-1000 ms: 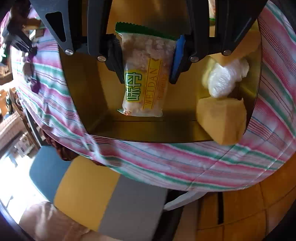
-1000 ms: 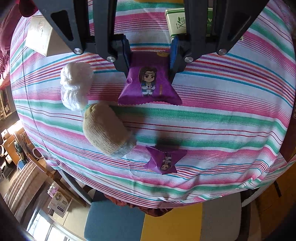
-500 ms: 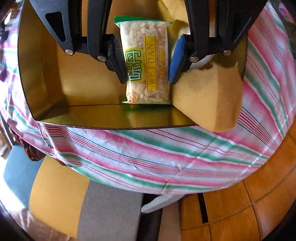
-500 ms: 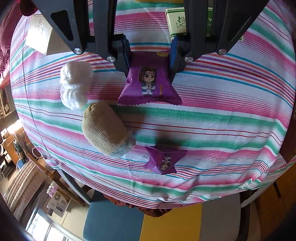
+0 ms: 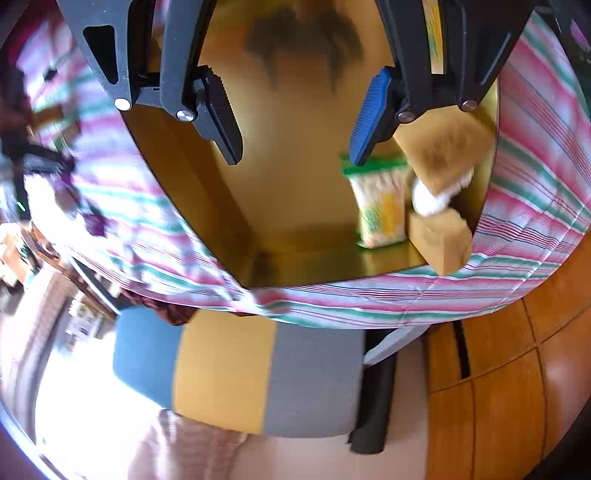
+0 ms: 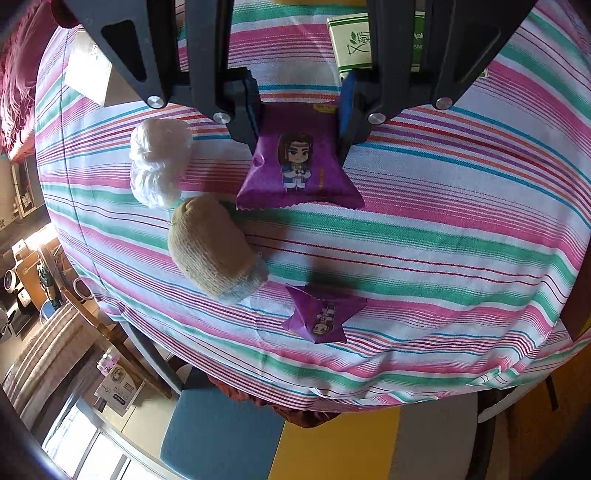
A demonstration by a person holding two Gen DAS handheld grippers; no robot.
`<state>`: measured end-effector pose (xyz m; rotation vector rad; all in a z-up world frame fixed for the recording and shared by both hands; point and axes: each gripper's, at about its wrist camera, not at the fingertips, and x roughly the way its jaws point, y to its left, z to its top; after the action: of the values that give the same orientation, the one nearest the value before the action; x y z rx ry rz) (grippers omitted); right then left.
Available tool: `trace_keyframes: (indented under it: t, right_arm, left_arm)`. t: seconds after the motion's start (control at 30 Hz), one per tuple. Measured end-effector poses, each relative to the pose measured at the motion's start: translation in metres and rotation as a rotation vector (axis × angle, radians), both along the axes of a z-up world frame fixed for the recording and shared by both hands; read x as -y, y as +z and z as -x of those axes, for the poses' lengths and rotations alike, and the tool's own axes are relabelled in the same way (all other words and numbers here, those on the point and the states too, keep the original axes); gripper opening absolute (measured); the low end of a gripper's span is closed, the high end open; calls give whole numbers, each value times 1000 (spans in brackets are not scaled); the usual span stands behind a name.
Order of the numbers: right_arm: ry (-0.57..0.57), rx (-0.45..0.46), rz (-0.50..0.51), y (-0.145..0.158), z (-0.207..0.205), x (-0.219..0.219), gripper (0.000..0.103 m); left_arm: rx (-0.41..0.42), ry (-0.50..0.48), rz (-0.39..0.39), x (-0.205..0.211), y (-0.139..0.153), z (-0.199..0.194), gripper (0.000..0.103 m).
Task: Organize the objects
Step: 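Carry the WEIDAN pack into the gold tray and open the left tool, then carry the purple candy into the gold tray and open the right tool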
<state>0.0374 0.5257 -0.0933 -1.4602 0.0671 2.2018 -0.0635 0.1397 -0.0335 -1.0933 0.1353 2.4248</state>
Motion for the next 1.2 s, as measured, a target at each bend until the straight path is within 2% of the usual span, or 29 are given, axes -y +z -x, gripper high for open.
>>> trace_keyframes:
  t: [0.1,0.2,0.33,0.5,0.8,0.97,1.2]
  right_arm:
    - [19,-20,-19,5,1,5,33]
    - [57,-75,-86,20,1,17,33]
    - [108,-97,-120,27,5,30,33]
    - [176,-171,-155,55,8,59,33]
    - [375,-275,-101,94,21,171,33]
    - [476,-299,-63,97,30,234,33]
    - [573,-301,-11,90,43,297,33]
  left_arm:
    - [-18,-38,6,4,0,-30,61]
    - [-24,-47,18,10,-2,-50,61]
    - [-15,-31,22,15,-5,-59,61]
    - [-27,-8,14,22,-2,-58,61]
    - [-73,33,-5,45,13,-60,61]
    - [-84,76,-11,67,19,-62,61]
    - [-88,151,-14,104,20,-61,61]
